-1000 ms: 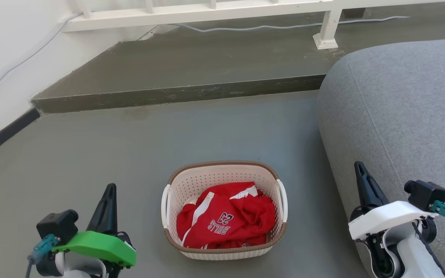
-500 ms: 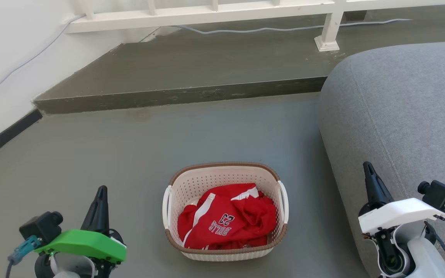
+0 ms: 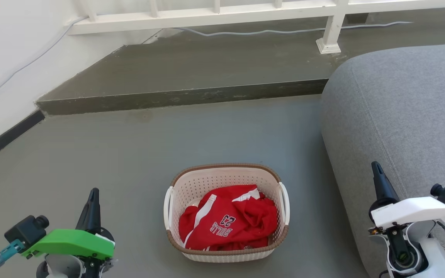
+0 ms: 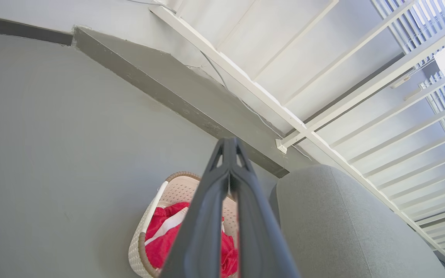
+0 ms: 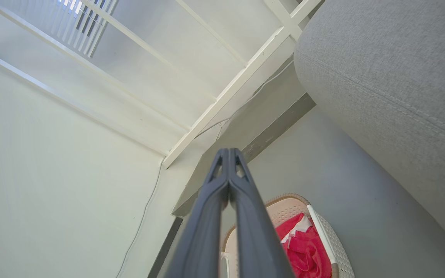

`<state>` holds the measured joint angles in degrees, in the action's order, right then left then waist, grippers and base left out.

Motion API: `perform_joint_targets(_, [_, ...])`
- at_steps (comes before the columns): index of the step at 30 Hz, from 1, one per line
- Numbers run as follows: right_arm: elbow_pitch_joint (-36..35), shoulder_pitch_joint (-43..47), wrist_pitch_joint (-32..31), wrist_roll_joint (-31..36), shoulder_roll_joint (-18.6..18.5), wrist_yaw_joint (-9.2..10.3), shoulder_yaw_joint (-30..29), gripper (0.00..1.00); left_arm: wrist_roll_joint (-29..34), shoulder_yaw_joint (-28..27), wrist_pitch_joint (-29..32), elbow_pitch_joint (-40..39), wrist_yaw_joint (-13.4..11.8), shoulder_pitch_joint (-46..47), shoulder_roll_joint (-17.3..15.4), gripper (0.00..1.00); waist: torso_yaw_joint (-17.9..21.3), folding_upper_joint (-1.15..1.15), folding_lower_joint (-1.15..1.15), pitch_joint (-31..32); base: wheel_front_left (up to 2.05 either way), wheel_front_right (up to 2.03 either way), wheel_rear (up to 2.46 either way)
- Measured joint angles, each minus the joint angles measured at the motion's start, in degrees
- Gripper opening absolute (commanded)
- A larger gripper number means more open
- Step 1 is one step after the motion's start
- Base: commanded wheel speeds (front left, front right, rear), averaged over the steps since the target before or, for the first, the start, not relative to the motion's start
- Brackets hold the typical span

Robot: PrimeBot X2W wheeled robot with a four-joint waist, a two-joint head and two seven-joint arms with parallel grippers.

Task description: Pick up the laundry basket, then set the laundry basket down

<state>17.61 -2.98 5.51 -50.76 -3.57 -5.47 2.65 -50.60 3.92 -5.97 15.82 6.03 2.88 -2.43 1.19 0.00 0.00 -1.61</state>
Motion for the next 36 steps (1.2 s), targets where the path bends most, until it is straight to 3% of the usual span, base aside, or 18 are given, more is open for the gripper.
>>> perform_joint_targets(36, [-0.6, -0.1, -7.1, -24.5, 0.7, -0.57, -6.2, 0.0, -24.6, -4.8, 7.5, 0.0, 0.5, 0.1, 0.0, 0.0, -0.7, 0.0, 0.0, 0.9, 0.0, 0.0, 0.0])
